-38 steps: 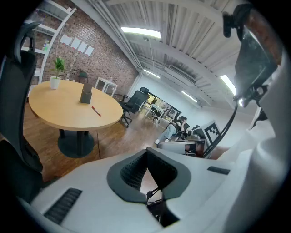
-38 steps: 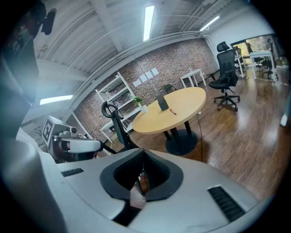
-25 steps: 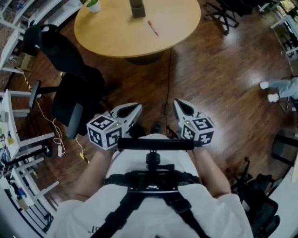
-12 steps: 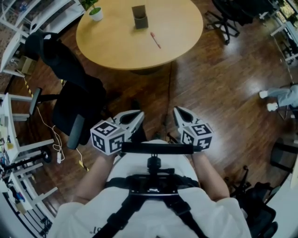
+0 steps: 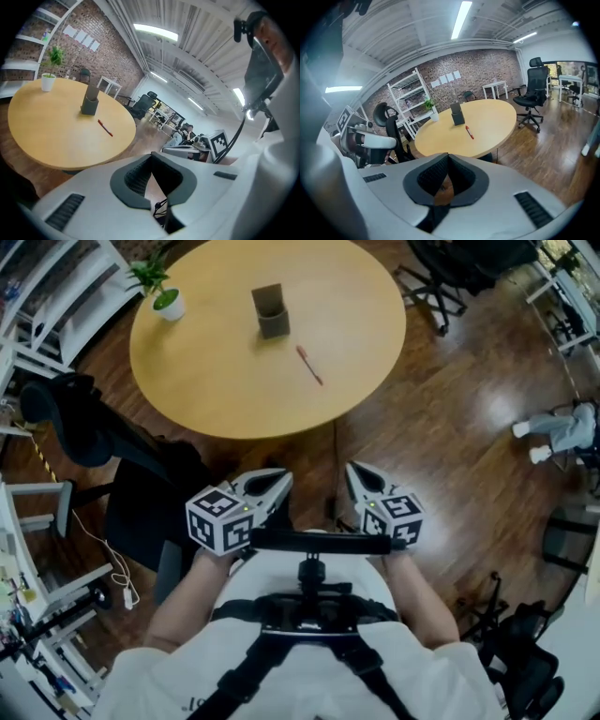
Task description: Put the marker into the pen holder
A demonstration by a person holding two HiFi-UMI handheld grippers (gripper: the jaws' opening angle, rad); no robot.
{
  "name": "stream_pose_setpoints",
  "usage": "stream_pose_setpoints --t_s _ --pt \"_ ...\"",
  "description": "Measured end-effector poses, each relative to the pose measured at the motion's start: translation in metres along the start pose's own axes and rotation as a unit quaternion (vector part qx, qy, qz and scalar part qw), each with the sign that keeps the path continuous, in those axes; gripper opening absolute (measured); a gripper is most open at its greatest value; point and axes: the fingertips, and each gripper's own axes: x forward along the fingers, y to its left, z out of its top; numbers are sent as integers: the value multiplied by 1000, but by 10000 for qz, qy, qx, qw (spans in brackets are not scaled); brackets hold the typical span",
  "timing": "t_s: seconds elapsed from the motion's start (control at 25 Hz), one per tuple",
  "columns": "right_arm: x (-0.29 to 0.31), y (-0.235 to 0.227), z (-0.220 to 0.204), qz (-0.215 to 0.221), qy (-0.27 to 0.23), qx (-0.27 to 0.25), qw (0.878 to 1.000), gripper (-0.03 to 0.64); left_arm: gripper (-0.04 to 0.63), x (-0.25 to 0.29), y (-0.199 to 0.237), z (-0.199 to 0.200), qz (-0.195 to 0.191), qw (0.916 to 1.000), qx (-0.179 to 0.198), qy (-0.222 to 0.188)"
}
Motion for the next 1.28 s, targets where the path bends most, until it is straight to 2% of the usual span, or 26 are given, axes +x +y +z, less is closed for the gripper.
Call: stream_pose_setpoints --t_s 0.2,0.36,0.6,0.84,0.96,1.08,1.28 --pt "50 -6 41 -89 176 10 9998 -5 -3 8 33 52 -256 9993 187 178" --pt "89 -9 63 -176 352 -73 9992 -5 -3 4 66 81 -307 9992 198 142" --pt "127 -8 96 -379 504 -110 9979 -3 -3 -3 107 96 -322 9993 23 179" --pt "149 -29 109 -551 784 -336 9948 23 -3 2 111 102 -375 9990 -101 218" --pt "168 -46 112 -445 1054 -541 9920 27 -3 8 114 108 -252 9994 -115 201" --pt "191 -60 115 -237 1357 -756 9876 57 -3 9 125 122 55 9998 -204 35" --pt "238 -82 122 -160 1803 -1354 9741 84 -3 1 139 132 541 9976 -392 -189"
